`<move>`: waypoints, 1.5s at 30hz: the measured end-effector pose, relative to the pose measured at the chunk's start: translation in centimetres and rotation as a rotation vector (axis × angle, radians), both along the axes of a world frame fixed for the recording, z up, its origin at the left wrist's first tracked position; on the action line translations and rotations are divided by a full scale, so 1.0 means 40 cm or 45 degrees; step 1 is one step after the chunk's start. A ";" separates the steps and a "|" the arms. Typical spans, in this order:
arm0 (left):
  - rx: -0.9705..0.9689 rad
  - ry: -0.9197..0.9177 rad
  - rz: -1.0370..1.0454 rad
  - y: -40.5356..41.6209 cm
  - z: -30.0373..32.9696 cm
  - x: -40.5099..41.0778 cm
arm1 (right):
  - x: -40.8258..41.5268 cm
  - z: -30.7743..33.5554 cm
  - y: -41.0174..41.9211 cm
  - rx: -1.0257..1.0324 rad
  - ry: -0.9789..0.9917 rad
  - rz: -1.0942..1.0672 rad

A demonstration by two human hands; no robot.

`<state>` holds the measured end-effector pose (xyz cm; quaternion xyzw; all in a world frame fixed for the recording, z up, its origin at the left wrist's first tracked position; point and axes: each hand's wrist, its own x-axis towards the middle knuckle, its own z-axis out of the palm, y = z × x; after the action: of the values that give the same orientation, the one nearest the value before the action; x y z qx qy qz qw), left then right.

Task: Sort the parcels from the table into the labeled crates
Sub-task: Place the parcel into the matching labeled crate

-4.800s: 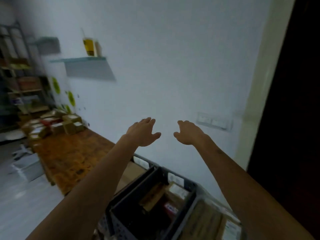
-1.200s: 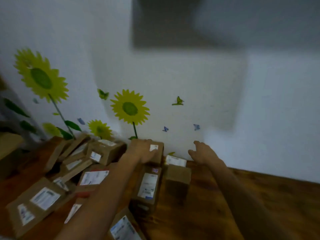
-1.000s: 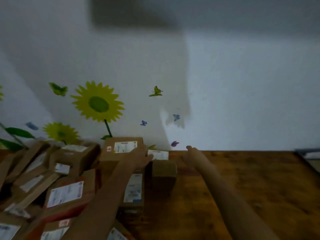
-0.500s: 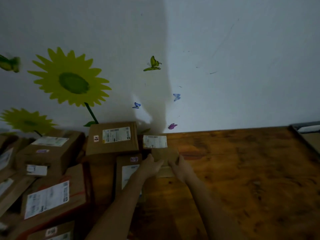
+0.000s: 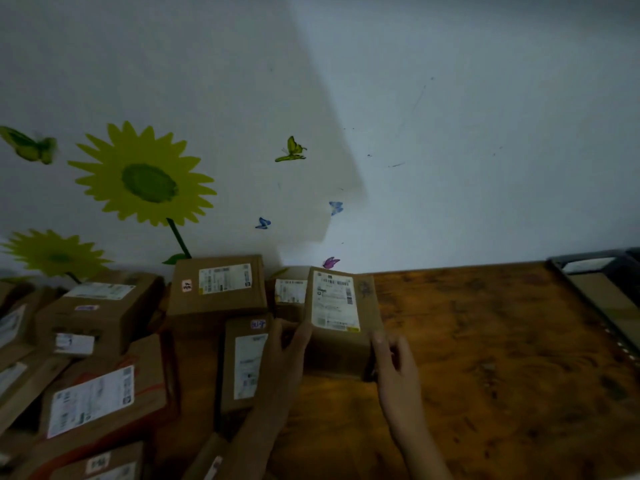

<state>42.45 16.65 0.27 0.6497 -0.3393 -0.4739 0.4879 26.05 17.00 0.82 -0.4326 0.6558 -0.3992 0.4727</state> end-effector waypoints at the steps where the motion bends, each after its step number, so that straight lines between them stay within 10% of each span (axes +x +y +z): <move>1: -0.024 0.092 0.001 0.032 0.020 -0.004 | -0.006 0.008 0.023 -0.017 -0.050 -0.021; 10: -0.012 0.444 -0.198 0.231 0.088 -0.006 | -0.065 0.050 0.213 -0.227 -0.342 0.001; 45: -0.388 0.269 -0.353 0.331 0.281 -0.019 | -0.071 0.193 0.488 -0.390 -0.411 0.067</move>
<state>41.69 29.89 11.51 0.4623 -0.4400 -0.5453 0.5434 23.22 36.51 8.54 -0.4468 0.4920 -0.5457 0.5104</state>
